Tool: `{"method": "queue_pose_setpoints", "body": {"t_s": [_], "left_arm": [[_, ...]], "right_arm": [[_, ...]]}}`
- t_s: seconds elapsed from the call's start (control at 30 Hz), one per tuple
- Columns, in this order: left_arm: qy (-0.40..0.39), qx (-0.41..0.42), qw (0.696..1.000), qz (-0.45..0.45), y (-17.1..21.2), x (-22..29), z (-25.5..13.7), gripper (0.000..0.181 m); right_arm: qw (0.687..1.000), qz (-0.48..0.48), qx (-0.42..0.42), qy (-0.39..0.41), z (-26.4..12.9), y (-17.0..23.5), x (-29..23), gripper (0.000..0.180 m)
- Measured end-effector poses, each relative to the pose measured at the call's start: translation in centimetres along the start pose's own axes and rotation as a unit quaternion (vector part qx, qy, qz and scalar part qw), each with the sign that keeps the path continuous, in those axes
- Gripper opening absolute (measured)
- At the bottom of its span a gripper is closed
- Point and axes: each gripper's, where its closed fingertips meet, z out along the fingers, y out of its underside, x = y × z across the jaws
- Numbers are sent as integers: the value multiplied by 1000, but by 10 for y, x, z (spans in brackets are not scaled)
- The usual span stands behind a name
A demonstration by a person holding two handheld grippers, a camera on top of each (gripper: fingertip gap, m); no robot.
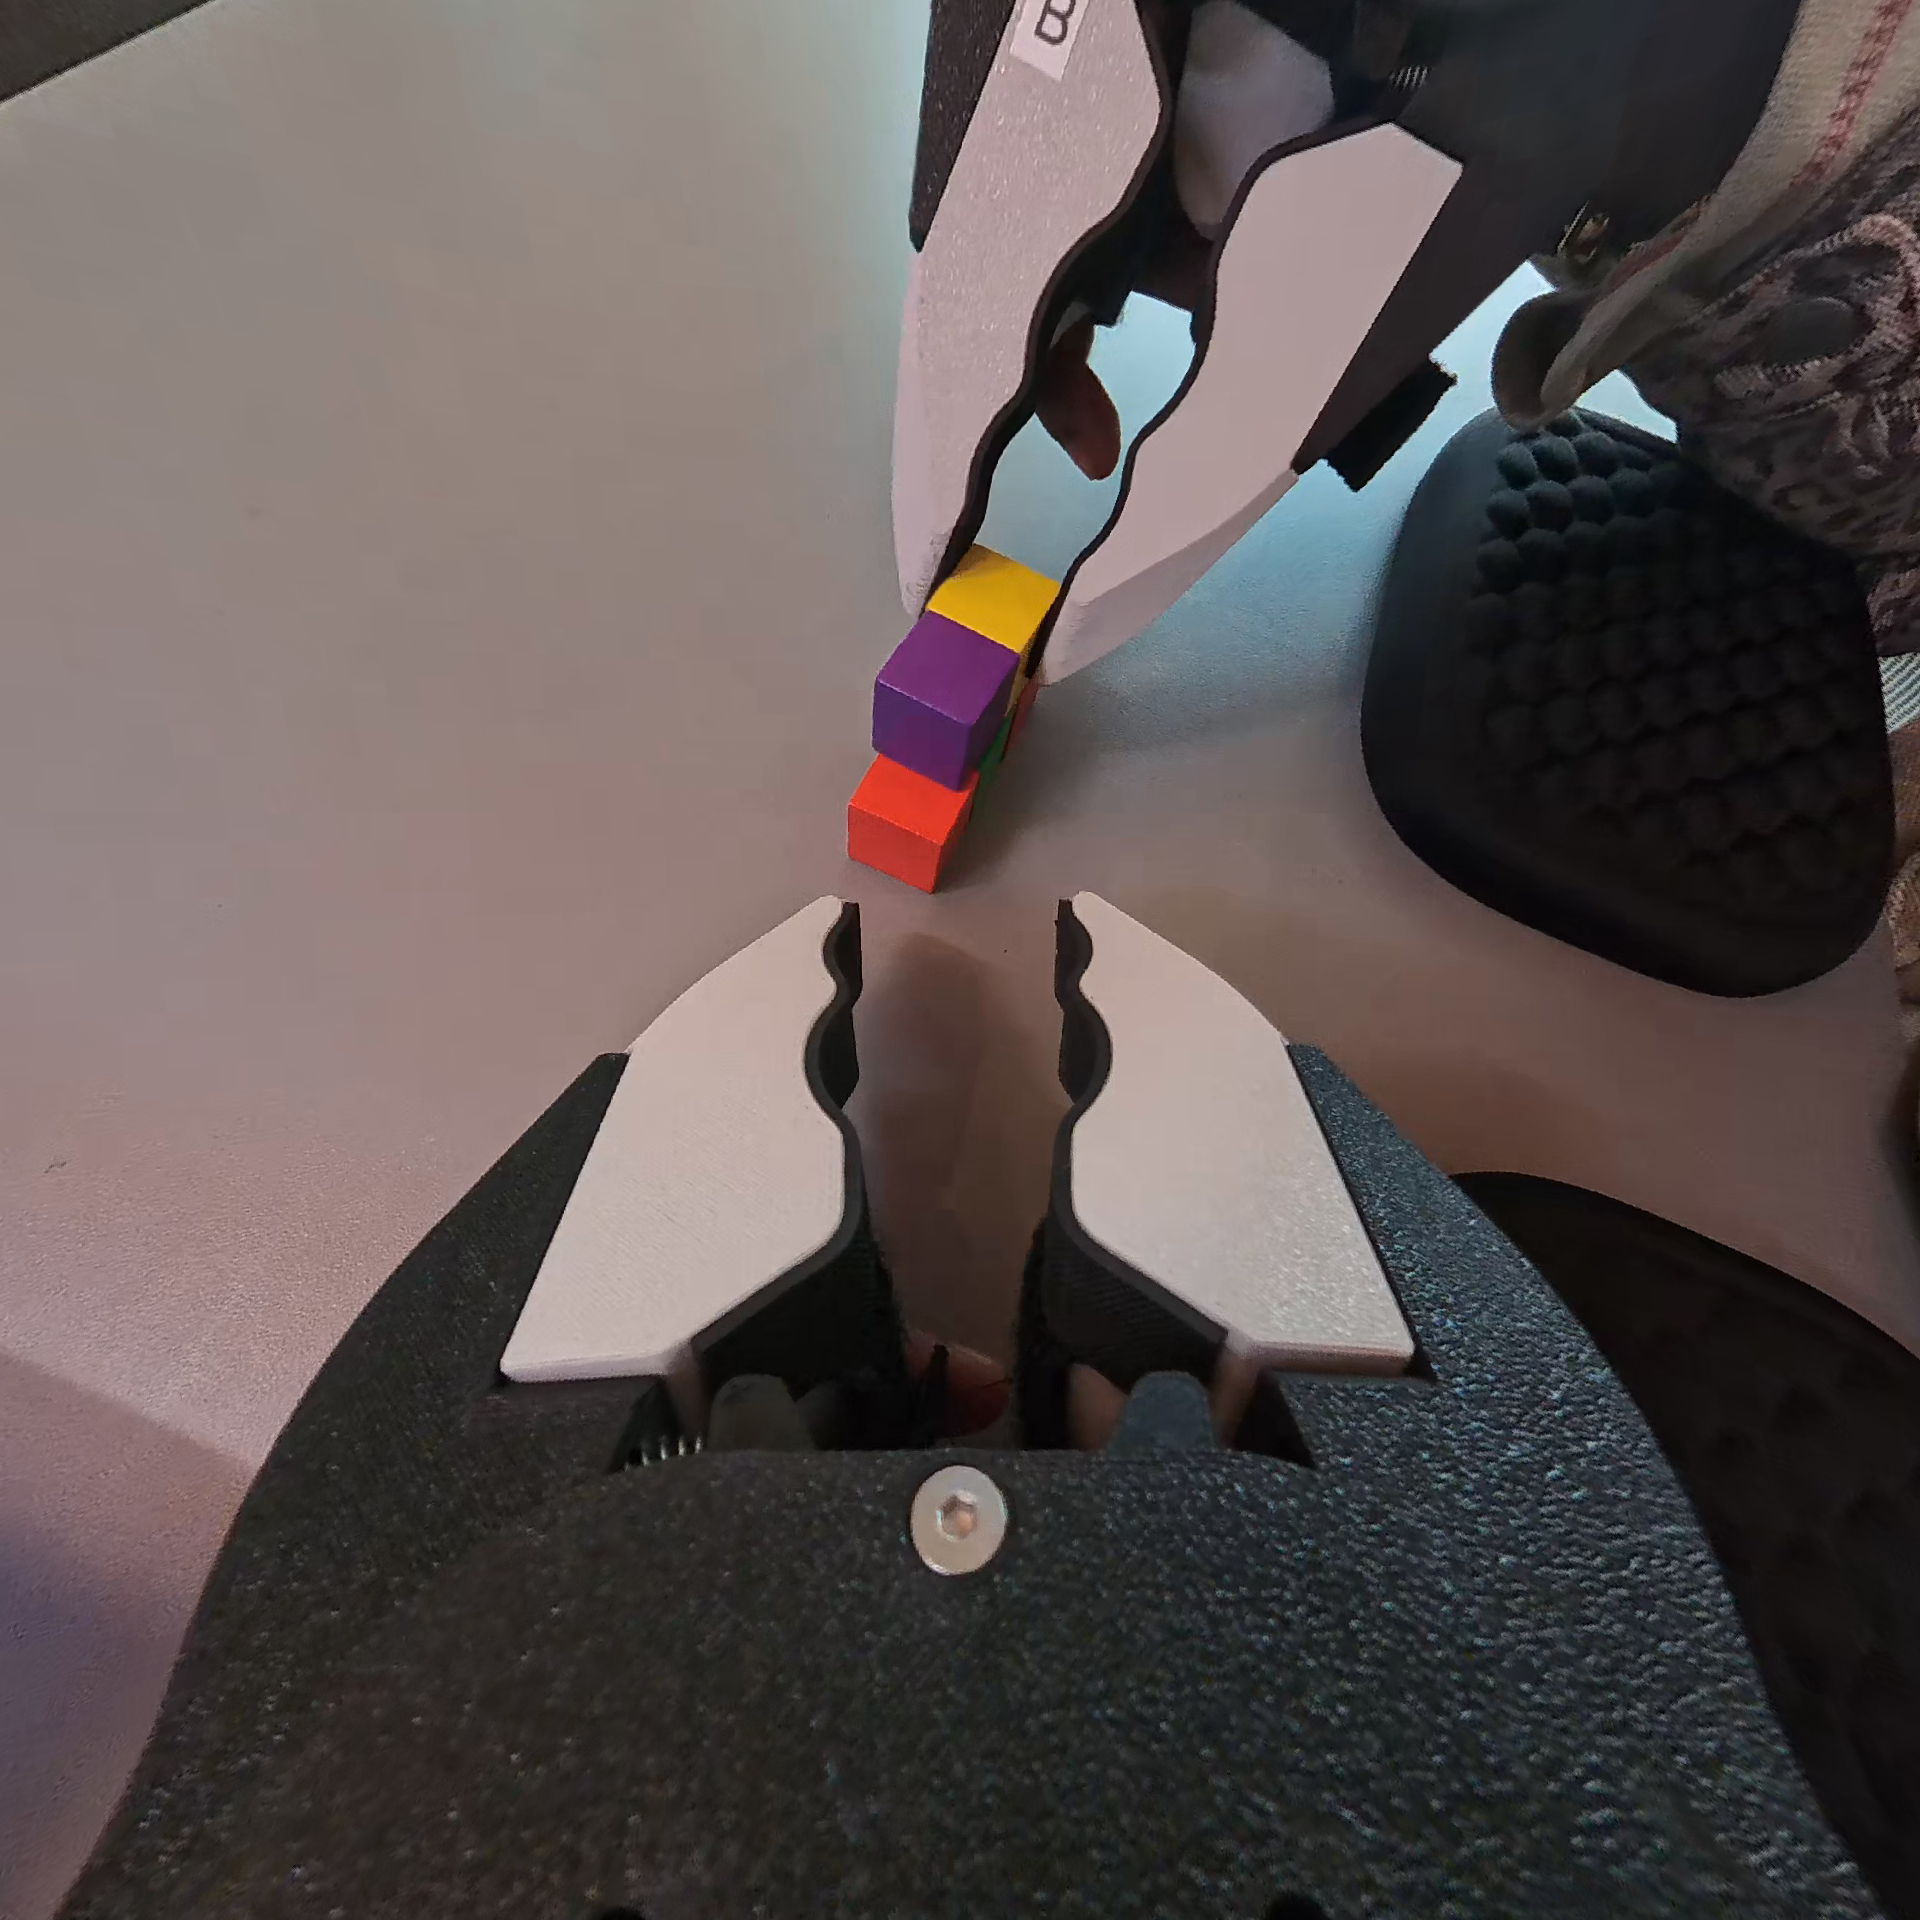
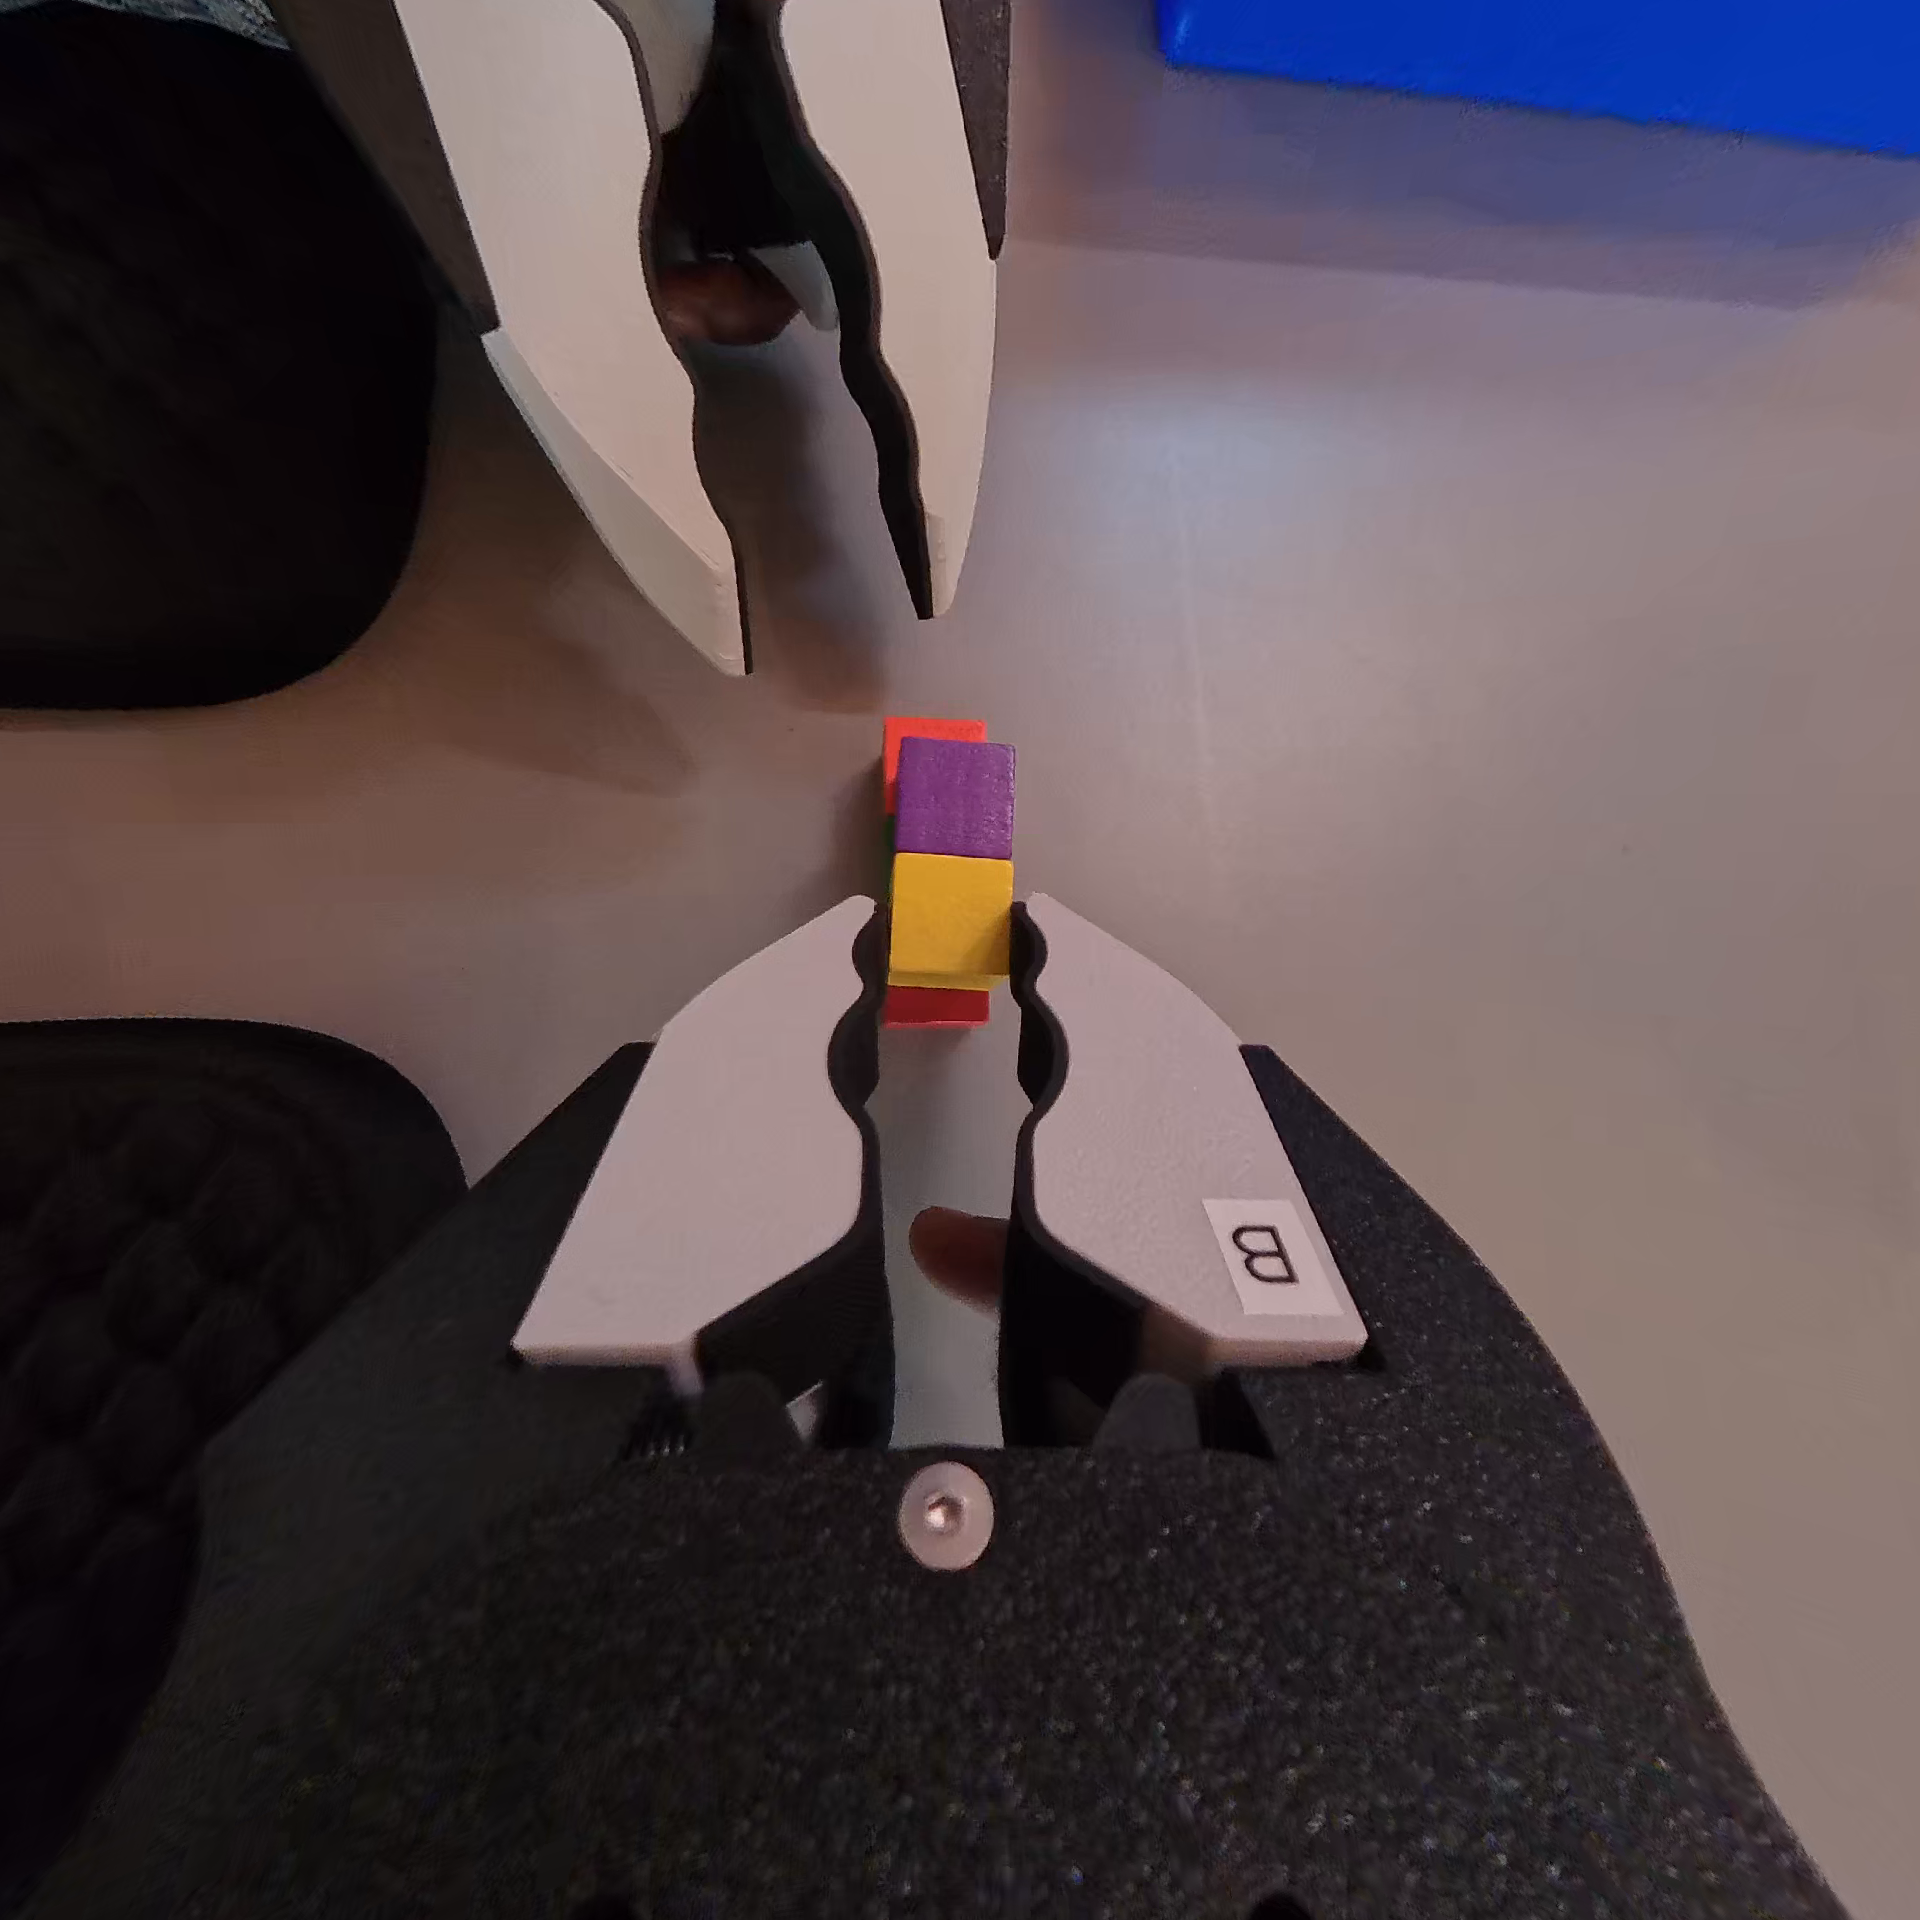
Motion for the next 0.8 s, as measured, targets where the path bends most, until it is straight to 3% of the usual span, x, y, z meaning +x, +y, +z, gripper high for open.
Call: {"method": "queue_pose_setpoints", "body": {"t_s": [0.6, 0.8], "left_arm": [[1, 0, 1000, 3, 0, 0, 0, 34], [4, 18, 1000, -7, -9, 2, -9, 35]], "right_arm": [[1000, 0, 4, 3, -3, -3, 2, 27], [995, 44, 73, 49, -26, -18, 13, 42]]}}
